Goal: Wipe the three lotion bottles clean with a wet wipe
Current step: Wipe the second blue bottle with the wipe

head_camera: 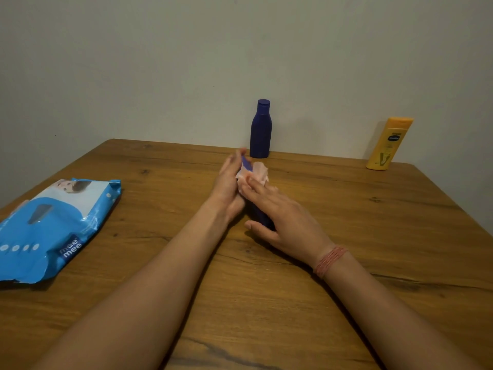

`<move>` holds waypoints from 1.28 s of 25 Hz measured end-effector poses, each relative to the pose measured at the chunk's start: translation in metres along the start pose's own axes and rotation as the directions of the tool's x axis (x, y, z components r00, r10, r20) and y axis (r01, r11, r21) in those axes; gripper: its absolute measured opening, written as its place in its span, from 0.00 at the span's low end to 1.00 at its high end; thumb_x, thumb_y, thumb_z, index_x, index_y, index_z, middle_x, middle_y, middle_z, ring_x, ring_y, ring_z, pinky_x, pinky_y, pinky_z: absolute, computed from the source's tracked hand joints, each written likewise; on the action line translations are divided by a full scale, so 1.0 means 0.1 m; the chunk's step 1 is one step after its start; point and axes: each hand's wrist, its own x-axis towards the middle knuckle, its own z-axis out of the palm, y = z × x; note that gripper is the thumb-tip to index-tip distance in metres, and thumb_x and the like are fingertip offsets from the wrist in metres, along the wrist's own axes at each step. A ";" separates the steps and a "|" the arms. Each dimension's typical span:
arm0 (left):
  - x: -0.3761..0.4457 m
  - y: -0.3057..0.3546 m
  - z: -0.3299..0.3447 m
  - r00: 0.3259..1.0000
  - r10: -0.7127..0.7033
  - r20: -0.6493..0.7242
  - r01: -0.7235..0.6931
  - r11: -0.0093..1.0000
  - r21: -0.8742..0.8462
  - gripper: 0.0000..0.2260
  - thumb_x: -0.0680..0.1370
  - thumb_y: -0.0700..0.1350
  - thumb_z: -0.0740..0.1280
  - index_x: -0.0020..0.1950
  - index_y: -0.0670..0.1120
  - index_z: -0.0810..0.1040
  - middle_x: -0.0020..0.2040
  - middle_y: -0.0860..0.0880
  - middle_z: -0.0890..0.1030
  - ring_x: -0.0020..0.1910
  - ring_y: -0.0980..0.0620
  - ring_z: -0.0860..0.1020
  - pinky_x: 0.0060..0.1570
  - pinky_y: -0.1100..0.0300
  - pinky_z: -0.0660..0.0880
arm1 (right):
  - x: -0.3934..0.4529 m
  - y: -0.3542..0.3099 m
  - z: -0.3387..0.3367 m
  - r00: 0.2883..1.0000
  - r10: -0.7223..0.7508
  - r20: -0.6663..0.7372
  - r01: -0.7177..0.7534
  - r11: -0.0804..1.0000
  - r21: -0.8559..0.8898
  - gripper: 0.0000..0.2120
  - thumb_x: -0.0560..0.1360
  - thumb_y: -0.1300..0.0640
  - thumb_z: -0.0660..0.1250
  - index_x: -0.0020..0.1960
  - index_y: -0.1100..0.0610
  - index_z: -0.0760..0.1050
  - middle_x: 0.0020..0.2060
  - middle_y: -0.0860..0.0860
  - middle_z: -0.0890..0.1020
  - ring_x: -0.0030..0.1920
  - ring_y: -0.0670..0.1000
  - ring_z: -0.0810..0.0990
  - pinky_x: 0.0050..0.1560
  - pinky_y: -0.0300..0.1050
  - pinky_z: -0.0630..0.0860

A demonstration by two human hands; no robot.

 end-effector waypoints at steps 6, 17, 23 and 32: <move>0.04 0.03 -0.03 0.998 0.006 -0.066 -0.021 0.973 -0.229 0.09 0.81 0.46 0.61 0.54 0.45 0.78 0.44 0.45 0.78 0.41 0.50 0.77 0.47 0.55 0.78 | -0.01 0.01 -0.02 0.998 0.027 -0.061 -0.025 0.999 0.035 0.28 0.79 0.41 0.57 0.77 0.44 0.58 0.77 0.42 0.59 0.76 0.44 0.59 0.73 0.45 0.63; -0.02 -0.01 0.03 0.999 -0.032 0.020 0.034 0.995 -0.095 0.10 0.81 0.46 0.61 0.56 0.44 0.79 0.46 0.45 0.79 0.43 0.49 0.79 0.50 0.53 0.78 | 0.01 0.01 0.00 0.995 0.045 -0.091 -0.040 0.998 0.053 0.31 0.78 0.37 0.53 0.78 0.46 0.54 0.78 0.42 0.55 0.76 0.43 0.57 0.72 0.44 0.63; 0.13 0.03 -0.11 0.992 0.076 -0.096 -0.094 0.974 -0.204 0.09 0.82 0.47 0.61 0.55 0.45 0.79 0.47 0.45 0.78 0.43 0.50 0.78 0.48 0.54 0.78 | -0.01 0.02 0.00 0.986 0.025 -0.167 -0.010 0.996 0.094 0.27 0.79 0.38 0.52 0.75 0.46 0.64 0.74 0.43 0.66 0.71 0.44 0.69 0.68 0.46 0.72; 0.03 0.02 0.02 0.988 0.103 -0.112 -0.101 0.995 0.019 0.17 0.70 0.47 0.74 0.57 0.49 0.80 0.62 0.43 0.76 0.60 0.42 0.77 0.60 0.44 0.77 | -0.04 0.11 0.01 0.920 0.094 -0.381 -0.081 0.995 0.051 0.28 0.75 0.58 0.70 0.74 0.52 0.66 0.68 0.51 0.75 0.64 0.49 0.77 0.61 0.47 0.77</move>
